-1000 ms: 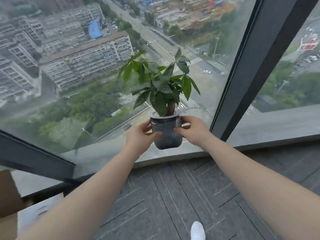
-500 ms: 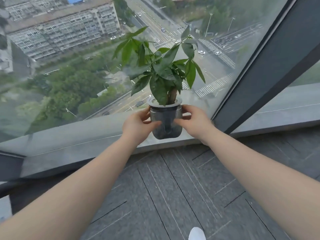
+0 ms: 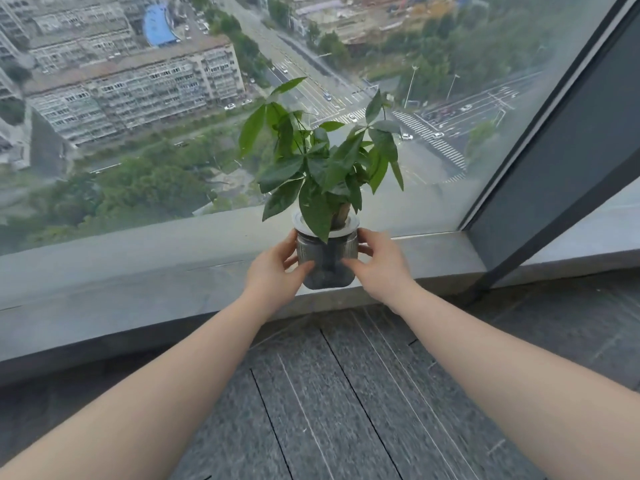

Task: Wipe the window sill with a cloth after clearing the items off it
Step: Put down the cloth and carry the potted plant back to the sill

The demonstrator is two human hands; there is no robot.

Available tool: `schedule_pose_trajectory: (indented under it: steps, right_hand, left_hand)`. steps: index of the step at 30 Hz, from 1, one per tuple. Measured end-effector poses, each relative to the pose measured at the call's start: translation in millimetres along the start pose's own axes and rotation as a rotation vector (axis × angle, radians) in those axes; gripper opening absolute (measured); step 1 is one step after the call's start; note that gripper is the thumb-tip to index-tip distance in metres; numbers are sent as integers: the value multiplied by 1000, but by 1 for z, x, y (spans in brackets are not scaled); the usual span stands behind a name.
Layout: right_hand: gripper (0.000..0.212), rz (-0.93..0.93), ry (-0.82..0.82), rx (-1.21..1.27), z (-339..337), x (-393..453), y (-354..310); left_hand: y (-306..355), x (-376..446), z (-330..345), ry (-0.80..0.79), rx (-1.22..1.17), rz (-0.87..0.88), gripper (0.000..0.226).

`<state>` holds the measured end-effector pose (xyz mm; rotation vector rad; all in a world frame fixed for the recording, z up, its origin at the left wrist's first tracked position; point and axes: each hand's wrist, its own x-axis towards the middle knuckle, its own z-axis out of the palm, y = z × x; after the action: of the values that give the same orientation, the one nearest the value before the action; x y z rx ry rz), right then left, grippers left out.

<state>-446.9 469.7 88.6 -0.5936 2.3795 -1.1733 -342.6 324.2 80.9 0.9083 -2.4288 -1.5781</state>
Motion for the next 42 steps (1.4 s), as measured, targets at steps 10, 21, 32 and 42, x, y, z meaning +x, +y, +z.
schedule_pose_trajectory:
  steps: [10,21,32,42]
  right_hand:
    - [37,-53,46,-31,38,33,57]
    - [46,-6,92,47,53,37,82]
    - [68,72,-81,137,51,35,98]
    - [70,103,-90,124,50,34,89]
  left_hand:
    - [-58,26,27,-206,-25,-36,83]
    - [-74,41,33,-272,85,-41,89]
    - [-85,42,38,-277,143,-62,91]
    - [-84,35,30,-204,195,-61,87]
